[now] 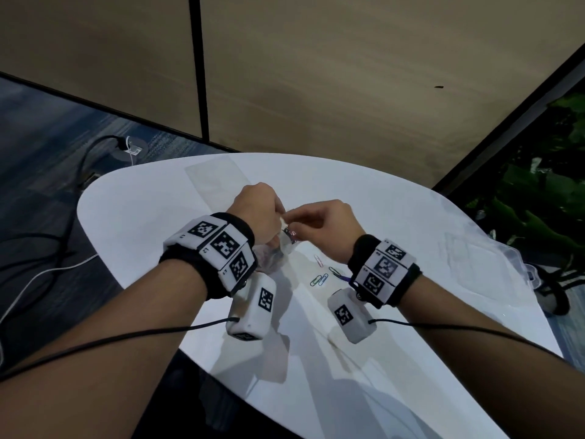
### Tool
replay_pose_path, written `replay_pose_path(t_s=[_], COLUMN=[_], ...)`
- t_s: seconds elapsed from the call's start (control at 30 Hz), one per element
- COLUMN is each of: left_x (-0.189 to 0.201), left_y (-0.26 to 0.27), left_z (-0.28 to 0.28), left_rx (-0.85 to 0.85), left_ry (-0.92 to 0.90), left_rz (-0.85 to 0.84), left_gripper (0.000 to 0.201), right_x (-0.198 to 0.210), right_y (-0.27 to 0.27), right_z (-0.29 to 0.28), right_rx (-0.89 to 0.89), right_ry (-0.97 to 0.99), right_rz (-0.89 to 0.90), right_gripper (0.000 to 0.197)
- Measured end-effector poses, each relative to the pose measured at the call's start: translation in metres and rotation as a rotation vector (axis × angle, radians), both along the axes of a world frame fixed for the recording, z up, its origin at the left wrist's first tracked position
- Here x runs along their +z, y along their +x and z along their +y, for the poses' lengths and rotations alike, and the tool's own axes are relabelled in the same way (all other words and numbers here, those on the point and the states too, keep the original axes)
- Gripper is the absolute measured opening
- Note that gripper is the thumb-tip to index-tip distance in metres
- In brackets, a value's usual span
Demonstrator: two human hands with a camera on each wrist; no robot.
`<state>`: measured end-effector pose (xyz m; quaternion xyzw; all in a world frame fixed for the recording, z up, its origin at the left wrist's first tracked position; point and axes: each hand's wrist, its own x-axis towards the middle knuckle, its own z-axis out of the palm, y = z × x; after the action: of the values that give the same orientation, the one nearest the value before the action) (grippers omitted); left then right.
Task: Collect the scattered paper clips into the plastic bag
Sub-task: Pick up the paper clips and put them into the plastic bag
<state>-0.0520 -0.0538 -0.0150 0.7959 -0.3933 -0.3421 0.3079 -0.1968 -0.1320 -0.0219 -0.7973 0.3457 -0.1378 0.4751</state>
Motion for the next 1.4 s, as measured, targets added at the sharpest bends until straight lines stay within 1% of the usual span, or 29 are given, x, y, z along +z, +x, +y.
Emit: replay_pose_path(t_s=[0.03, 0.07, 0.1, 0.13, 0.17, 0.2, 0.23, 0.27, 0.33, 0.4, 0.47, 0.53, 0.57, 0.63, 0.67, 0.7, 0.77, 0.87, 0.93, 1.07, 1.2, 1.33, 1.4], left_x=[-0.001, -0.001, -0.001, -0.001, 0.000, 0.000, 0.001, 0.002, 0.003, 0.004, 0.005, 0.005, 0.005, 0.005, 0.006, 0.006, 0.007, 0.008, 0.008, 0.008, 0.008, 0.010, 0.011], left_y=[0.002, 0.003, 0.003, 0.003, 0.002, 0.001, 0.001, 0.000, -0.001, 0.000, 0.002, 0.003, 0.003, 0.003, 0.003, 0.003, 0.003, 0.001, 0.001, 0.001, 0.002, 0.001, 0.001], left_z=[0.000, 0.000, -0.001, -0.001, -0.001, -0.001, -0.001, -0.001, 0.000, 0.001, 0.003, 0.004, 0.004, 0.005, 0.005, 0.005, 0.005, 0.005, 0.006, 0.008, 0.008, 0.008, 0.008], left_rx=[0.008, 0.016, 0.019, 0.020, 0.019, 0.019, 0.018, 0.015, 0.004, -0.003, -0.006, 0.000, 0.003, 0.005, 0.002, 0.000, -0.008, -0.016, -0.019, -0.020, -0.021, -0.035, -0.041], left_ry=[0.006, 0.005, 0.004, 0.003, 0.004, 0.002, -0.001, -0.003, 0.001, 0.009, 0.013, 0.009, 0.007, 0.009, 0.010, 0.011, 0.012, 0.007, 0.009, 0.017, 0.016, 0.024, 0.025], left_rz=[0.012, 0.022, 0.031, 0.036, 0.038, 0.040, 0.044, 0.048, 0.046, 0.046, 0.053, 0.054, 0.055, 0.056, 0.057, 0.058, 0.057, 0.042, 0.037, 0.032, 0.025, 0.028, 0.021], left_gripper=[0.024, 0.026, 0.027, 0.028, 0.029, 0.028, 0.028, 0.028, 0.030, 0.032, 0.033, 0.031, 0.031, 0.031, 0.032, 0.033, 0.035, 0.034, 0.034, 0.034, 0.033, 0.034, 0.035], right_x=[0.001, -0.002, -0.007, -0.016, -0.029, -0.044, -0.060, -0.073, -0.089, -0.096, -0.099, -0.103, -0.104, -0.106, -0.109, -0.112, -0.119, -0.123, -0.119, -0.112, -0.109, -0.115, -0.113], right_y=[-0.004, -0.011, -0.020, -0.031, -0.043, -0.056, -0.065, -0.072, -0.073, -0.063, -0.050, -0.040, -0.036, -0.035, -0.035, -0.037, -0.040, -0.045, -0.046, -0.041, -0.042, -0.049, -0.050], right_z=[-0.003, -0.010, -0.019, -0.026, -0.029, -0.028, -0.025, -0.019, -0.007, 0.005, 0.017, 0.027, 0.030, 0.036, 0.037, 0.038, 0.036, 0.035, 0.033, 0.025, 0.032, 0.032, 0.022], right_rx=[-0.065, -0.145, -0.215, -0.236, -0.214, -0.177, -0.155, -0.152, -0.147, -0.117, -0.053, 0.033, 0.071, 0.176, 0.240, 0.273, 0.282, 0.281, 0.292, 0.318, 0.374, 0.350, 0.353], right_ry=[0.022, 0.011, -0.055, -0.156, -0.210, -0.202, -0.148, -0.083, -0.056, -0.097, -0.159, -0.239, -0.295, -0.492, -0.584, -0.628, -0.642, -0.676, -0.685, -0.722, -0.761, -0.734, -0.727], right_rz=[-0.047, -0.052, 0.035, 0.243, 0.501, 0.714, 0.848, 0.888, 0.835, 0.770, 0.746, 0.788, 0.839, 0.944, 0.986, 0.991, 0.943, 0.831, 0.821, 0.842, 0.914, 0.879, 0.861], right_gripper=[0.020, 0.019, 0.019, 0.023, 0.033, 0.046, 0.055, 0.060, 0.060, 0.059, 0.059, 0.067, 0.073, 0.079, 0.077, 0.073, 0.060, 0.032, 0.022, 0.022, 0.024, 0.015, 0.016])
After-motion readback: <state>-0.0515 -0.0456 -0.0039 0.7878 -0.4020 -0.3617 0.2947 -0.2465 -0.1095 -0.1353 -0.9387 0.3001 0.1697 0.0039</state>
